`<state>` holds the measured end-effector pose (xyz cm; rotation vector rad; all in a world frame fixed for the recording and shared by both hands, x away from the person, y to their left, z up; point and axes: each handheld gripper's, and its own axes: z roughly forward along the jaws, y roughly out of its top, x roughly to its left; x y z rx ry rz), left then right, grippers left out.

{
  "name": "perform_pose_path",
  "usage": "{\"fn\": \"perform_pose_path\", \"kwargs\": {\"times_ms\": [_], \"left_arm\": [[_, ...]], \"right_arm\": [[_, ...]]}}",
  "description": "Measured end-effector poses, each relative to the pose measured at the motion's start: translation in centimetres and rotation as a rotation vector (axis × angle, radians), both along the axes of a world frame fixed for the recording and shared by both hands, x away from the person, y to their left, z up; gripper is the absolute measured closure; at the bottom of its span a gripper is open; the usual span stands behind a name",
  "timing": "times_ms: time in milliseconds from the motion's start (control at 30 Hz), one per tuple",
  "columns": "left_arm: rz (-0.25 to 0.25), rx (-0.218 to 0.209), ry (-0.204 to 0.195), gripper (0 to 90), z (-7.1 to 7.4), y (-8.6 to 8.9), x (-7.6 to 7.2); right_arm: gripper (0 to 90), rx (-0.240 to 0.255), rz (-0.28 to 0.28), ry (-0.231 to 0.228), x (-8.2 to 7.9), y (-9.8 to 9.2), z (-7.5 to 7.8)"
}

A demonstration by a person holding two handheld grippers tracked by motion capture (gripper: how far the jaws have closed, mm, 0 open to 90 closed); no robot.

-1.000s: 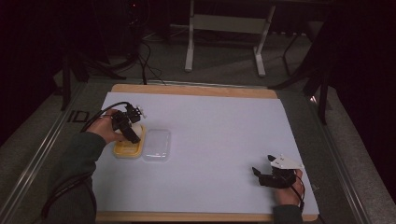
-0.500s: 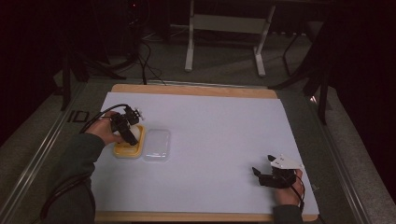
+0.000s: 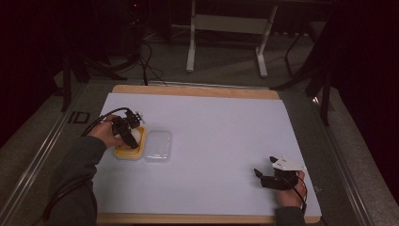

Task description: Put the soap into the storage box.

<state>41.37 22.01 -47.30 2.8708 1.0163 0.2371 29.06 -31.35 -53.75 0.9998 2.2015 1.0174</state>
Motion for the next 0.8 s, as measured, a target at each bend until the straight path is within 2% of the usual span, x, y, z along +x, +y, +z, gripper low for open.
{"fn": "perform_pose_path", "kwargs": {"times_ms": [367,633,700,800], "left_arm": [[0.006,0.007,0.02,23.3,-1.3,0.5,0.2],[0.024,-0.026,0.019,23.3,-1.6,0.7,0.4],[0.026,-0.019,0.024,23.3,-1.8,0.7,0.4],[0.036,-0.042,0.037,23.3,-2.0,0.8,0.5]], "right_arm": [[19.1,0.0,0.0,0.001,0.0,0.0,0.0],[19.1,0.003,-0.002,0.001,0.0,0.0,0.0],[19.1,0.003,-0.003,0.001,0.0,0.0,0.0],[19.1,0.003,-0.002,0.001,0.0,0.0,0.0]]}}
